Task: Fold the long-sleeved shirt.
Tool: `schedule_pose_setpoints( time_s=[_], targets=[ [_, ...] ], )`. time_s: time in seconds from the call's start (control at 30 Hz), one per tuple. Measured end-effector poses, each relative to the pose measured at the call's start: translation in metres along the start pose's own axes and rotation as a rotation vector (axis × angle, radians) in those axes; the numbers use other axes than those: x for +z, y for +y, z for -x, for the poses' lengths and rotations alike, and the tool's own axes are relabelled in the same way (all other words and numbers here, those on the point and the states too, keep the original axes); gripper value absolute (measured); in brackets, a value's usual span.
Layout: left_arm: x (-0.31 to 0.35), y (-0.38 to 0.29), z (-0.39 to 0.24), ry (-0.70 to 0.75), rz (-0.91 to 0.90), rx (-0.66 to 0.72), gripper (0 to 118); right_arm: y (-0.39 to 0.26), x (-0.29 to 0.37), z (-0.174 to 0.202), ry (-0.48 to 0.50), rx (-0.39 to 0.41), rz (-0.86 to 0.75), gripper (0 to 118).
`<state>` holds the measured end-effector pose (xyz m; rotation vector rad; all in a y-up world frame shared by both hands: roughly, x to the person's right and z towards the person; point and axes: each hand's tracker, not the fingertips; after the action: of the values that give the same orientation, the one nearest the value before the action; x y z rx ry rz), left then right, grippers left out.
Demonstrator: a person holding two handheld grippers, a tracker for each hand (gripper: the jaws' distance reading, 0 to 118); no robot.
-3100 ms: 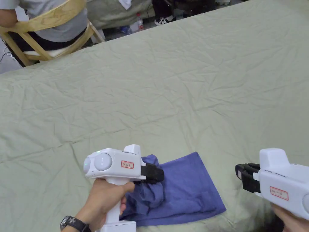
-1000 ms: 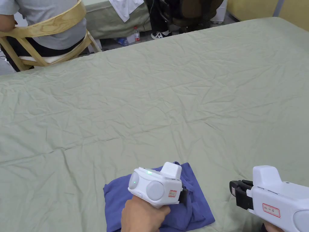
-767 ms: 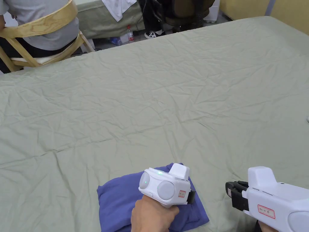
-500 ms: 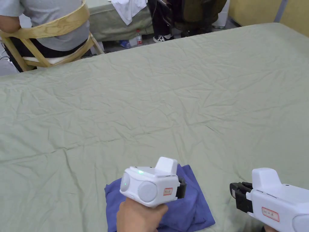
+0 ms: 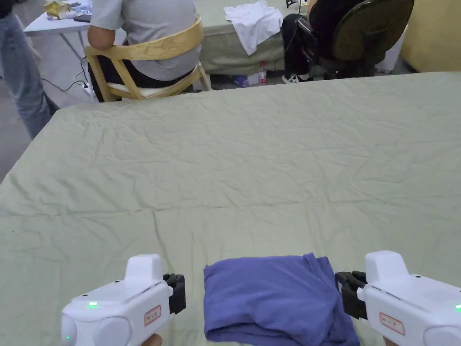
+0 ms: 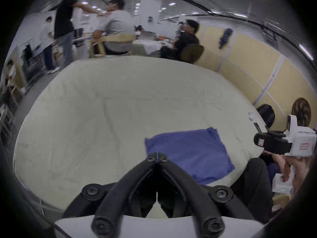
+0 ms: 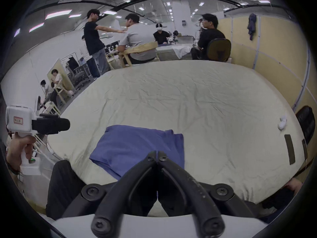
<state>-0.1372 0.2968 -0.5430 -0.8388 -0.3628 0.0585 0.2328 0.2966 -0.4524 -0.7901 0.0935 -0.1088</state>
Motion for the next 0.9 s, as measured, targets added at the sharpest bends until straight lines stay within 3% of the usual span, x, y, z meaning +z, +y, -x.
schedule_pose_setpoints(
  time_s=[0.33,0.63,0.8,0.9],
  targets=[
    [-0.004,-0.007,0.018,-0.021,0.017,0.057,0,0.009,-0.007,0.014,0.02,0.006,0.043,1],
    [-0.037,0.006,0.015,-0.08,0.076,0.014,0,0.055,-0.12,0.022,0.091,0.251,0.401,1],
    [-0.051,0.004,0.023,-0.109,0.128,0.041,0,0.04,-0.179,0.018,0.048,0.307,0.566,1],
    [-0.059,0.001,0.028,-0.127,0.15,0.06,0,0.029,-0.19,0.018,0.058,0.296,0.571,1]
  ],
)
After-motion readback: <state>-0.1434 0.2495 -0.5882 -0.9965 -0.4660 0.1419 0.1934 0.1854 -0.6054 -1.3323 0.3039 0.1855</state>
